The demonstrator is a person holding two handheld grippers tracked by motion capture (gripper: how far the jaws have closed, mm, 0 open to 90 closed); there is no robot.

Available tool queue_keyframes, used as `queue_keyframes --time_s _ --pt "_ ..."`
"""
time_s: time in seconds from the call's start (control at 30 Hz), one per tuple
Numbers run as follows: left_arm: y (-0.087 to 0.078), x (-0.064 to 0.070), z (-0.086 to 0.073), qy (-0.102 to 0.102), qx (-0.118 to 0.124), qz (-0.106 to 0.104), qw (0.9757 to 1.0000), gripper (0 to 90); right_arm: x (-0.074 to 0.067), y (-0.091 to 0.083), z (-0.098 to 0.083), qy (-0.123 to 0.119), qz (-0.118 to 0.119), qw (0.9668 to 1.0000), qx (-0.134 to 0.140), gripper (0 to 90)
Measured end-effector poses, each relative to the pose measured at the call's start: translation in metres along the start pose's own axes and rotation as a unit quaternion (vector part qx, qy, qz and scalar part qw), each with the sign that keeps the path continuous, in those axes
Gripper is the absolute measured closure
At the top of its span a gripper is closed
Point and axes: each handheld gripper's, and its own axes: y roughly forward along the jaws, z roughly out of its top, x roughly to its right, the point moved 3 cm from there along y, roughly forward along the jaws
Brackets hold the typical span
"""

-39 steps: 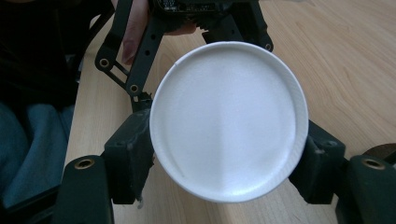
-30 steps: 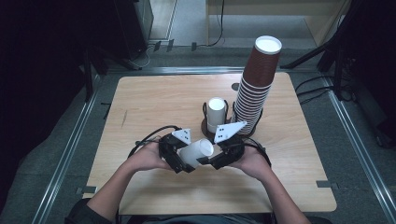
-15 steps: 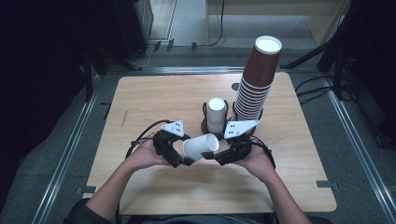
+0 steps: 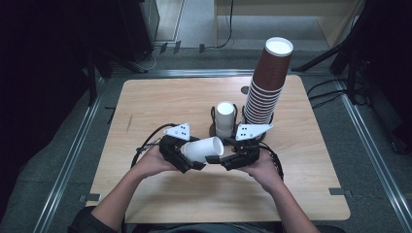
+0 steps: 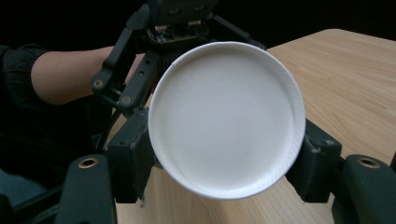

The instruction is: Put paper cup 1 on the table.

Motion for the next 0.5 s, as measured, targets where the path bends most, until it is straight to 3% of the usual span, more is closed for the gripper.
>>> queue_keyframes --time_s 0.17,0.4,0.5 --pt "-0.0061 0.0004 0.0011 0.007 0.023 -0.007 0.9997 18.8 0.0025 -0.0007 0.0002 0.013 0.000 0.9999 0.010 33.4" --pt "-0.0051 -0.0001 -0.0001 0.014 0.008 -0.013 0.9998 24.0 0.0022 -0.0011 -0.0006 0.010 -0.002 0.9999 -0.005 33.2" --pt "-0.0067 -0.0015 -0.0013 0.009 0.001 -0.022 0.9997 24.4 0.0013 -0.0005 -0.0005 0.002 -0.013 0.9997 -0.020 24.9"
